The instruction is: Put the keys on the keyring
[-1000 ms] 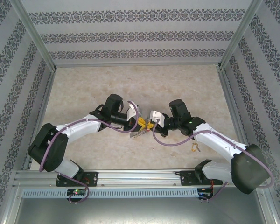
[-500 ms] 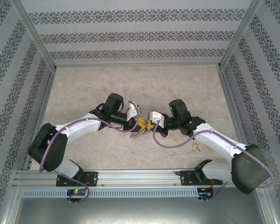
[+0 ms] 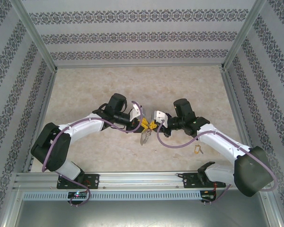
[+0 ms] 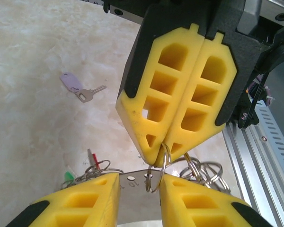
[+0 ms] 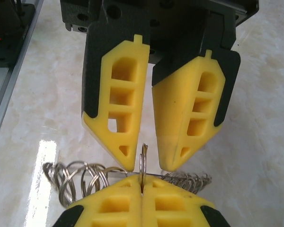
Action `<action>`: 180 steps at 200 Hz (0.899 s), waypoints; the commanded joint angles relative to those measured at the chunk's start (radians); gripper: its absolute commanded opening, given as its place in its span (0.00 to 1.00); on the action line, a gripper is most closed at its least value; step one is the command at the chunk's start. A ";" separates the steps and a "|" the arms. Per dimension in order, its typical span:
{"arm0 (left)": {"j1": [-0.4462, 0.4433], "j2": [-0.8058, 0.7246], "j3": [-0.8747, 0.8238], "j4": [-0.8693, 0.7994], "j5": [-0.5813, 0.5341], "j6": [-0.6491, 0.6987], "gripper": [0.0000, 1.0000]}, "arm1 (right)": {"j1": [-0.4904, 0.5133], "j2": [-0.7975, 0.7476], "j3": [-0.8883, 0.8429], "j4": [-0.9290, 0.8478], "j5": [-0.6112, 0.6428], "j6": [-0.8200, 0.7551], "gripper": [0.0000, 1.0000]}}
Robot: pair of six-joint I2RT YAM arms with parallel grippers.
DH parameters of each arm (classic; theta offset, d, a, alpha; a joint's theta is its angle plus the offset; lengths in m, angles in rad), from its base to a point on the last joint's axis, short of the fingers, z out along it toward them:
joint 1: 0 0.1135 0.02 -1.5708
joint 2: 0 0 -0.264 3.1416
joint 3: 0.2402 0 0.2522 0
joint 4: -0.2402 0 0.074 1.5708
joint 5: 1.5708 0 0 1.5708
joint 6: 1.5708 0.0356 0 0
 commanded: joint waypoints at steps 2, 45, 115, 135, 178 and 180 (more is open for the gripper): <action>-0.010 0.020 0.038 -0.023 0.035 0.028 0.26 | -0.008 0.011 0.033 0.025 -0.057 -0.006 0.00; -0.010 0.021 0.054 -0.035 0.048 0.027 0.11 | -0.009 0.019 0.030 0.020 -0.045 -0.006 0.00; -0.058 -0.091 -0.053 0.090 -0.219 0.064 0.00 | -0.011 -0.017 0.000 0.029 0.085 0.022 0.24; -0.104 -0.141 -0.088 0.109 -0.373 0.133 0.00 | -0.013 -0.051 -0.016 0.032 0.111 0.036 0.28; -0.149 -0.210 -0.138 0.150 -0.529 0.198 0.00 | -0.016 -0.118 -0.061 0.060 0.166 0.077 0.28; -0.149 -0.213 -0.139 0.151 -0.531 0.199 0.00 | -0.016 -0.120 -0.062 0.061 0.169 0.078 0.28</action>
